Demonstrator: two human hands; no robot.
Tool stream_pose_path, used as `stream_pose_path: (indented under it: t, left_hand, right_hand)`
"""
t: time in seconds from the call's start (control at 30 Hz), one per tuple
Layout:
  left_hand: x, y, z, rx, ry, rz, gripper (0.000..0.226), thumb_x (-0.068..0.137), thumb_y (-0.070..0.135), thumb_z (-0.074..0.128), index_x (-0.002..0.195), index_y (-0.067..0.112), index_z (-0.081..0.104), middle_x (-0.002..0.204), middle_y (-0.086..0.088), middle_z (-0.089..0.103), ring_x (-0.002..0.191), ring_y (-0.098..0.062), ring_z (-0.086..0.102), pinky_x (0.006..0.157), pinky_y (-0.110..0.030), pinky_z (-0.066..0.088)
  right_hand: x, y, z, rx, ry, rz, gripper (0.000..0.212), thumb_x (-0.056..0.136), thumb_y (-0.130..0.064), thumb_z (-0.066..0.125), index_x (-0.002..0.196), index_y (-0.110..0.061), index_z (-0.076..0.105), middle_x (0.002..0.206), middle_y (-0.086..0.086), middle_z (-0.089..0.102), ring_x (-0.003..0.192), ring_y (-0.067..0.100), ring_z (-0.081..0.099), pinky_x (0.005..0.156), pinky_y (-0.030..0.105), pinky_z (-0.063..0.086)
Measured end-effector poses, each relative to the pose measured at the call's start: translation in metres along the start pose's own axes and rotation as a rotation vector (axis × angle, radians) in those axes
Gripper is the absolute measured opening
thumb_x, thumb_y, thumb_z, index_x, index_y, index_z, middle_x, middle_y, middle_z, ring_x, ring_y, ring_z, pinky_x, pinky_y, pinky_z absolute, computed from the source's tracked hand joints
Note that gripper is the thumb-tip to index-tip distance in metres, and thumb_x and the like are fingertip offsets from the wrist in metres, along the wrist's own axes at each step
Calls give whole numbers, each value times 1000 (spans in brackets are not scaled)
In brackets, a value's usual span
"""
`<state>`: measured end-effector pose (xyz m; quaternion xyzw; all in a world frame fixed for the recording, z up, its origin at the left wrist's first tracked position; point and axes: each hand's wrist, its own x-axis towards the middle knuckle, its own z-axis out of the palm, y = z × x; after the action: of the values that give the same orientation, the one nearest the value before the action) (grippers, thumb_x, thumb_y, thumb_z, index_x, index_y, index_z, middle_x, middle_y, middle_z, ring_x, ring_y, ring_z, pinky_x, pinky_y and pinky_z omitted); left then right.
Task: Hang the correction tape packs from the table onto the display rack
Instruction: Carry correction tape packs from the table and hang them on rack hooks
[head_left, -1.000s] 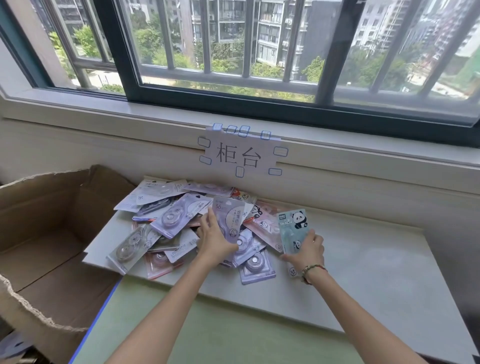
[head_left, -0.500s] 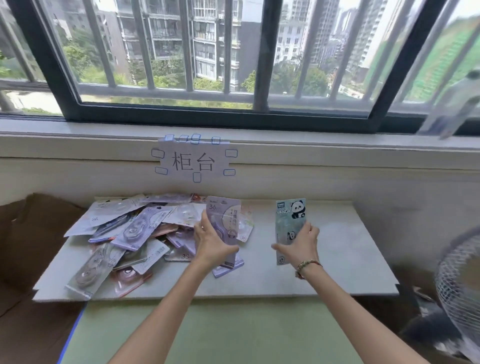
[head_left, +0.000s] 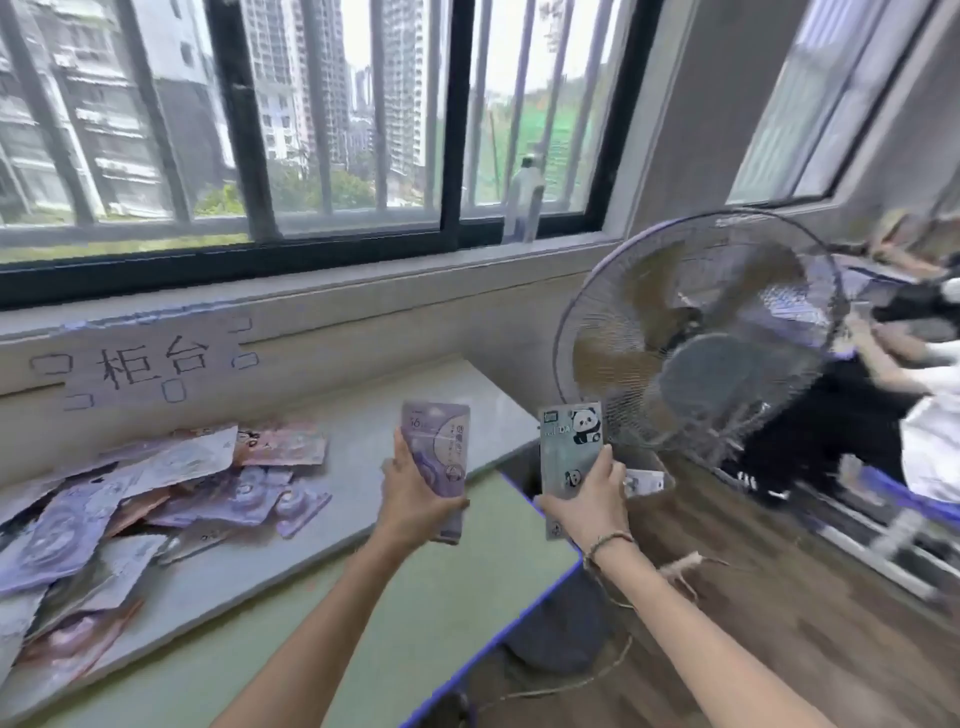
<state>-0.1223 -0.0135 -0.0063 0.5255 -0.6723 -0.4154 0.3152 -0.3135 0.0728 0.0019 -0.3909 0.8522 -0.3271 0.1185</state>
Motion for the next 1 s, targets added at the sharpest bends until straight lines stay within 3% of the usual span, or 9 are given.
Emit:
stream_pose_path:
  t: [0.17,0.23,0.37,0.63,0.8,1.0]
  left_hand:
    - [-28,58,74,-19,-181,188,118,45,32,82,144,14,21,112,-10,45,101,-29,56,87,-45,52]
    - [-41,75,100,-28,-223,241,124,42,38,81,146,15,17,114,-12,48,105,-30,55,90,-44,51]
    - [-89,119,161,-51,-416,358,133,62,22,88,153,16,-9,131,-16,36,126,-29,34,105,-38,35]
    - [-212,195,298,-59,-728,566,130,68,21,86,152,10,-13,122,-11,36,119,-25,38,95,-30,36]
    - [-313,238,375,-56,-909,630,128,71,25,83,151,15,-16,131,-11,33,123,-26,40,101,-38,40]
    - [-426,280,464,-72,-1009,682,129,69,29,84,152,17,-15,128,-9,38,113,-20,41,91,-30,41]
  right_hand:
    - [-40,66,-89,10,256,184,128,64,-40,85,150,0,0,143,18,25,133,33,32,110,38,30]
    - [-54,90,-113,14,302,231,126,65,-39,85,150,-1,0,142,18,26,132,32,34,109,39,30]
    - [-98,147,-175,7,471,376,126,64,-38,86,149,1,2,139,19,29,130,34,35,108,35,28]
    - [-215,266,-294,-16,741,672,125,63,-37,86,150,-1,3,140,18,28,129,33,34,107,35,29]
    - [-294,344,-364,-46,869,812,125,64,-37,86,150,-1,3,140,19,29,127,34,39,104,38,36]
    - [-373,434,-443,-48,960,915,123,64,-35,86,150,-2,4,140,18,29,126,33,40,100,36,38]
